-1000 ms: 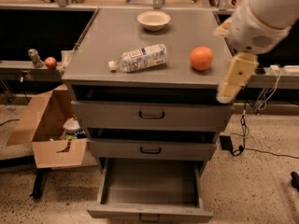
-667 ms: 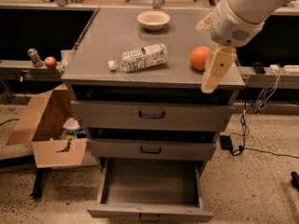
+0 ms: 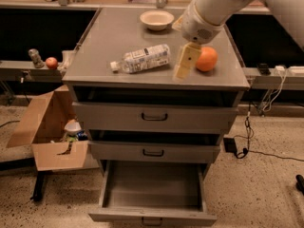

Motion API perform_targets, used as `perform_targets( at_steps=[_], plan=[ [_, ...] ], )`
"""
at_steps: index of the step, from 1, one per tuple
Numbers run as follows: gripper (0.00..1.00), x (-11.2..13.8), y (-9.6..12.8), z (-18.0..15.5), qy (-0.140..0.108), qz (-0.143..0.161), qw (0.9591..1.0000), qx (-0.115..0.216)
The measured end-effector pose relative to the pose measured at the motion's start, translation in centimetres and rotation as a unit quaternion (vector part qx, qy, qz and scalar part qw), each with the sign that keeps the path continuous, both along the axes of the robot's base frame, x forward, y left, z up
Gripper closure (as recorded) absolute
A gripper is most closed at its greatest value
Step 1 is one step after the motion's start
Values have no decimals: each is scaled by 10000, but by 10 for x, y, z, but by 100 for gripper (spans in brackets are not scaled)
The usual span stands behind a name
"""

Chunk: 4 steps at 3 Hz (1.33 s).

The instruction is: Place blue plastic bottle into bottom drawer

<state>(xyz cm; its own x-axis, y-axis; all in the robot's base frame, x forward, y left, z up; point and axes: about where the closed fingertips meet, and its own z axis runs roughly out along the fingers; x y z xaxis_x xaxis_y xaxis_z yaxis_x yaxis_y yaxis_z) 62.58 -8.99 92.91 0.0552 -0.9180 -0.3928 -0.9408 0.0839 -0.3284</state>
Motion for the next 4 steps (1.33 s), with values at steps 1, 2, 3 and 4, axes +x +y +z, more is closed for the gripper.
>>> perform_targets(
  at_steps=[1, 2, 3, 4],
  plan=[
    [0, 40, 24, -18, 223, -122, 9989, 384],
    [0, 59, 38, -30, 385, -180, 9974, 577],
    [0, 71, 53, -45, 545, -224, 9957, 721],
    [0, 79, 68, -57, 696, -235, 9942, 789]
  ],
)
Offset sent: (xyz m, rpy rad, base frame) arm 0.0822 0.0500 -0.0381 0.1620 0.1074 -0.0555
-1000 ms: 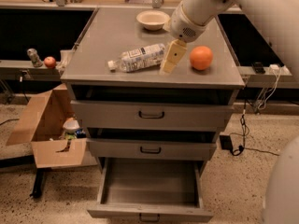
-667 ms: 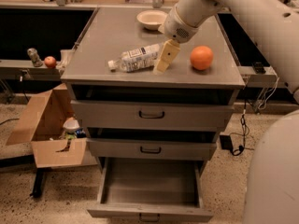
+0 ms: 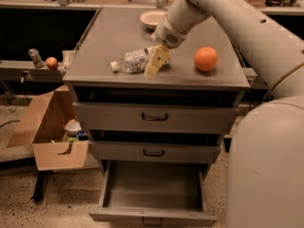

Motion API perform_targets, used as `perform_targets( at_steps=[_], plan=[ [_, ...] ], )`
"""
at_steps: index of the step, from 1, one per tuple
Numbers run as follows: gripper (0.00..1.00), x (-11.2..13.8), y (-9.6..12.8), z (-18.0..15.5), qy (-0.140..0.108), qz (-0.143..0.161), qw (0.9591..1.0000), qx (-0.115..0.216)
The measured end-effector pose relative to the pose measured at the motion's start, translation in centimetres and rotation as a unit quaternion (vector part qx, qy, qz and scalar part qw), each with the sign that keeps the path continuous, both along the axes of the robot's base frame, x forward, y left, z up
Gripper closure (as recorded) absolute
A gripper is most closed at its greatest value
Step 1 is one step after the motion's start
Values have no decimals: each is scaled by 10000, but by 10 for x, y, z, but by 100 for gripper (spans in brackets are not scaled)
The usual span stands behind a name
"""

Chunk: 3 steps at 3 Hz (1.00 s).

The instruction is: Place blue plastic bottle into bottom drawer

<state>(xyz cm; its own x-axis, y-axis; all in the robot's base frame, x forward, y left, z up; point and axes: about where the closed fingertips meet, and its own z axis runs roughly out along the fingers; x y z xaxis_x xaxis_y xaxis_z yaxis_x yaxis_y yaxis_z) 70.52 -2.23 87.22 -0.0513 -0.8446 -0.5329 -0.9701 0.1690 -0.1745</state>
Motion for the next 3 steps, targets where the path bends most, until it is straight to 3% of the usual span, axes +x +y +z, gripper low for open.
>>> perform_targets(
  at_steps=[2, 3],
  plan=[
    [0, 11, 31, -12, 189, 103, 9997, -77],
    [26, 9, 63, -1, 154, 227, 9989, -377]
  ],
)
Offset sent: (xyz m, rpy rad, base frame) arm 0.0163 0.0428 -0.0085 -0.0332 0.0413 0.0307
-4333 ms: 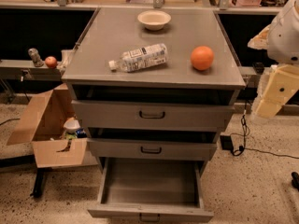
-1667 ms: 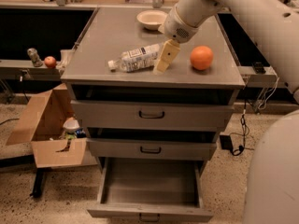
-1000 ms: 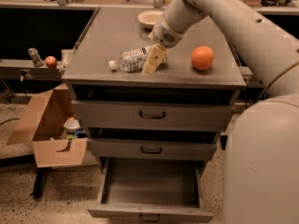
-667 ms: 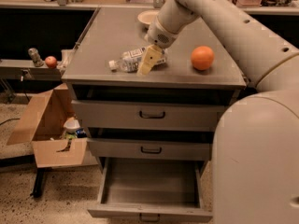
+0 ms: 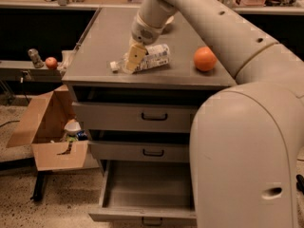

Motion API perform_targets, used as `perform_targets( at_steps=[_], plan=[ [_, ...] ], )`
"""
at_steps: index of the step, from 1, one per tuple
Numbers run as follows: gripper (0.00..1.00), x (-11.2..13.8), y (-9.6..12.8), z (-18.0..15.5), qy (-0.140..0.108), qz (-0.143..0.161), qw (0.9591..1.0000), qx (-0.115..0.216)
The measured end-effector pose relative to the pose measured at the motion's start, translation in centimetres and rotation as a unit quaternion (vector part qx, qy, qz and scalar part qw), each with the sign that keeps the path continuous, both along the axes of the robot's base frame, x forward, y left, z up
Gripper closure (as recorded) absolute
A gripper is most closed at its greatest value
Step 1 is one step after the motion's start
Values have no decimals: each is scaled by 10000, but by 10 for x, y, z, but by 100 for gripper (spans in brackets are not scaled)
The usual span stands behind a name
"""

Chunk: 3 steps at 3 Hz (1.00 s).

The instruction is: Place blue plastic bottle into bottom drawer

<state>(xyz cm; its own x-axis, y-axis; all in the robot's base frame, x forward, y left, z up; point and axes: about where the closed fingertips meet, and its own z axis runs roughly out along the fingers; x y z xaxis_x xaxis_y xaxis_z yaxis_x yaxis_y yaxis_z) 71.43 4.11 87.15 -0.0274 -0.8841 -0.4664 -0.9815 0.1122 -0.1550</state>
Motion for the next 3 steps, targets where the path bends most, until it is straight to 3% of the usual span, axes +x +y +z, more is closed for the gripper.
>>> perform_targets(
  at_steps=[1, 2, 3],
  plan=[
    [57, -10, 33, 4, -38, 184, 9989, -425],
    [80, -19, 49, -5, 108, 278, 9981, -543],
    [78, -19, 50, -5, 112, 281, 9981, -544]
  ],
)
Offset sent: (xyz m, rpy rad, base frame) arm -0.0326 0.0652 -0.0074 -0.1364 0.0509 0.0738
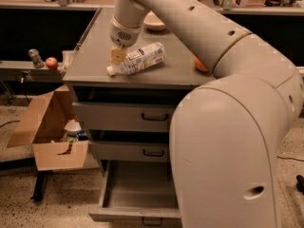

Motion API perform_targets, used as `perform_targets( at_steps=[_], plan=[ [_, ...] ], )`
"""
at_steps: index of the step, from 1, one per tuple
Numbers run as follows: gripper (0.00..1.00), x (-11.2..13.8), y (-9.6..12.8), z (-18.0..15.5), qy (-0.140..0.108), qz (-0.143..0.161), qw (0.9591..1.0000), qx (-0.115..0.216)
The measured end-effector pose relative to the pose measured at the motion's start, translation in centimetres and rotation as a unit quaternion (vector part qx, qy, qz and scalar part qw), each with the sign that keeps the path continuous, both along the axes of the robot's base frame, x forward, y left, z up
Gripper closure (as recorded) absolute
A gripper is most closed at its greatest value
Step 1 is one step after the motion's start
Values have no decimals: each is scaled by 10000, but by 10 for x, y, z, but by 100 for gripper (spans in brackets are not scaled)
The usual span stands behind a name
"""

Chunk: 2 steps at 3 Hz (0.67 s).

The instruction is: Place blue plastic bottle into bottom drawer

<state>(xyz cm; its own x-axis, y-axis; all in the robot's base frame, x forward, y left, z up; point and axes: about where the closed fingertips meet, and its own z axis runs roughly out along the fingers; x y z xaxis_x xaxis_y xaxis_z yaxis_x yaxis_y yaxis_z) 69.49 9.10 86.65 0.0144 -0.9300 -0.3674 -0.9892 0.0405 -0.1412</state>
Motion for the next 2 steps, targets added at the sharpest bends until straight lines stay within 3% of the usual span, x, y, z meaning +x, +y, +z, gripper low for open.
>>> perform_targets(
  at_steps=[1, 2],
  plan=[
    [56, 0, 0, 0, 0, 0, 10000, 0],
    [24, 0, 0, 0, 0, 0, 10000, 0]
  ],
)
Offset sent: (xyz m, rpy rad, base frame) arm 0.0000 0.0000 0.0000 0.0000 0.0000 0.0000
